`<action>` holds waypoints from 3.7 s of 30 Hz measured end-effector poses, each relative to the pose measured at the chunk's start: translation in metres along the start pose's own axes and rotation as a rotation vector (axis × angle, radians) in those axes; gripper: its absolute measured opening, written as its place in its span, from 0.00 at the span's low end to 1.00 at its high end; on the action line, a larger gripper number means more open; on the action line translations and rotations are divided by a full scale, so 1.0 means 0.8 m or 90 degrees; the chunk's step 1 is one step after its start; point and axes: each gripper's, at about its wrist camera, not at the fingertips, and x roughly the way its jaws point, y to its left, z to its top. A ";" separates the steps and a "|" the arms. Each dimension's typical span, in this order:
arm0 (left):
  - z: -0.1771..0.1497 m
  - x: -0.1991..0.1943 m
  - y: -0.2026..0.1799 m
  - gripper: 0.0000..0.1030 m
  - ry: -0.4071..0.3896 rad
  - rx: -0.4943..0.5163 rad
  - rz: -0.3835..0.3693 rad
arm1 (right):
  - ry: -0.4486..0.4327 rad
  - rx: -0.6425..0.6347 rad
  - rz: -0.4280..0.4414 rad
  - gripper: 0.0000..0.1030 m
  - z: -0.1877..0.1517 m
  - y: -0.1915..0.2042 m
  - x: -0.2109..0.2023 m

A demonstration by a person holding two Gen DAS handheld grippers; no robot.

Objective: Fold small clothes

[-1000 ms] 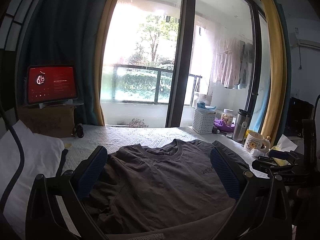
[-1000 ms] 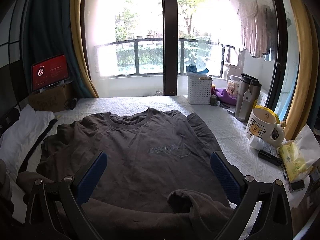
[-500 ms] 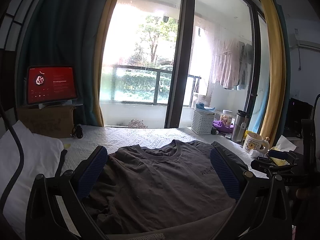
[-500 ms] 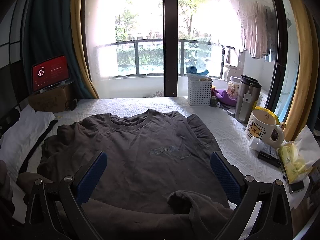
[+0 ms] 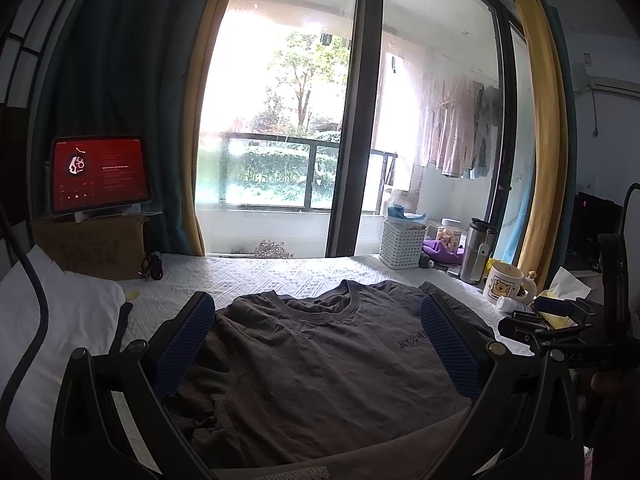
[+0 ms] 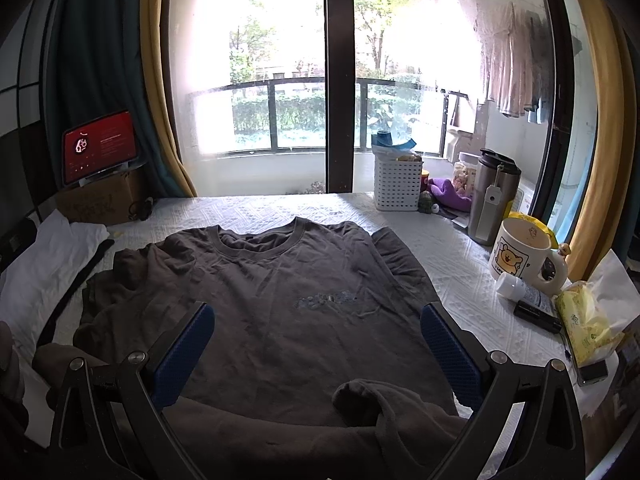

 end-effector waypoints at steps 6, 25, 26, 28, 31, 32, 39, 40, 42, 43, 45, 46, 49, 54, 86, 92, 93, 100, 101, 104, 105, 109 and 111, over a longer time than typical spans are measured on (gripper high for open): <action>0.001 0.000 -0.002 0.99 0.002 0.002 -0.004 | -0.002 0.001 -0.002 1.00 0.000 -0.004 -0.001; 0.002 0.014 -0.008 0.99 0.017 0.002 -0.006 | 0.006 0.005 -0.002 1.00 0.001 -0.012 0.006; 0.001 0.017 -0.008 0.98 0.022 0.001 -0.006 | 0.012 0.008 -0.004 1.00 0.000 -0.016 0.011; 0.000 0.025 -0.009 0.99 0.032 0.000 -0.004 | 0.021 0.014 -0.008 1.00 0.001 -0.023 0.019; -0.001 0.041 -0.007 0.99 0.049 -0.003 -0.002 | 0.031 0.028 -0.018 1.00 0.003 -0.039 0.031; -0.002 0.045 -0.007 0.99 0.055 -0.005 -0.002 | 0.037 0.036 -0.023 1.00 0.005 -0.046 0.036; 0.005 0.076 -0.005 0.99 0.076 -0.013 0.008 | 0.045 0.062 -0.047 1.00 0.027 -0.089 0.061; 0.007 0.080 -0.004 0.99 0.078 -0.013 0.011 | 0.047 0.065 -0.050 1.00 0.030 -0.096 0.065; 0.010 0.089 -0.003 0.99 0.081 -0.014 0.018 | 0.048 0.066 -0.055 1.00 0.038 -0.109 0.073; 0.012 0.094 -0.003 0.99 0.083 -0.015 0.022 | 0.048 0.067 -0.060 1.00 0.044 -0.119 0.078; 0.015 0.102 -0.002 0.99 0.087 -0.017 0.030 | 0.048 0.070 -0.062 1.00 0.051 -0.131 0.085; 0.017 0.108 -0.003 0.99 0.089 -0.017 0.034 | 0.047 0.071 -0.064 1.00 0.055 -0.139 0.091; 0.022 0.123 -0.005 0.99 0.094 -0.014 0.047 | 0.048 0.073 -0.056 1.00 0.068 -0.164 0.113; 0.028 0.146 -0.007 0.99 0.102 -0.019 0.074 | 0.060 0.069 -0.016 1.00 0.081 -0.198 0.159; 0.017 0.251 0.025 0.98 0.209 -0.037 0.161 | 0.235 -0.013 0.124 0.32 0.069 -0.185 0.372; 0.015 0.245 0.029 0.98 0.208 -0.044 0.152 | 0.227 -0.016 0.124 0.08 0.068 -0.182 0.365; 0.016 0.244 0.028 0.98 0.208 -0.043 0.150 | 0.224 -0.009 0.120 0.07 0.069 -0.187 0.362; 0.019 0.235 0.020 0.98 0.200 -0.040 0.138 | 0.164 0.051 0.034 0.04 0.083 -0.243 0.315; 0.019 0.233 0.018 0.98 0.199 -0.039 0.139 | 0.156 0.062 0.022 0.04 0.083 -0.251 0.309; 0.020 0.229 0.015 0.98 0.198 -0.036 0.143 | 0.130 0.083 -0.015 0.04 0.084 -0.273 0.285; 0.021 0.228 0.015 0.98 0.198 -0.036 0.144 | 0.123 0.087 -0.025 0.04 0.083 -0.279 0.277; 0.025 0.222 0.011 0.99 0.189 -0.026 0.148 | 0.102 0.104 -0.062 0.04 0.079 -0.300 0.250; 0.026 0.220 0.011 0.98 0.187 -0.025 0.149 | 0.089 0.112 -0.078 0.04 0.077 -0.306 0.235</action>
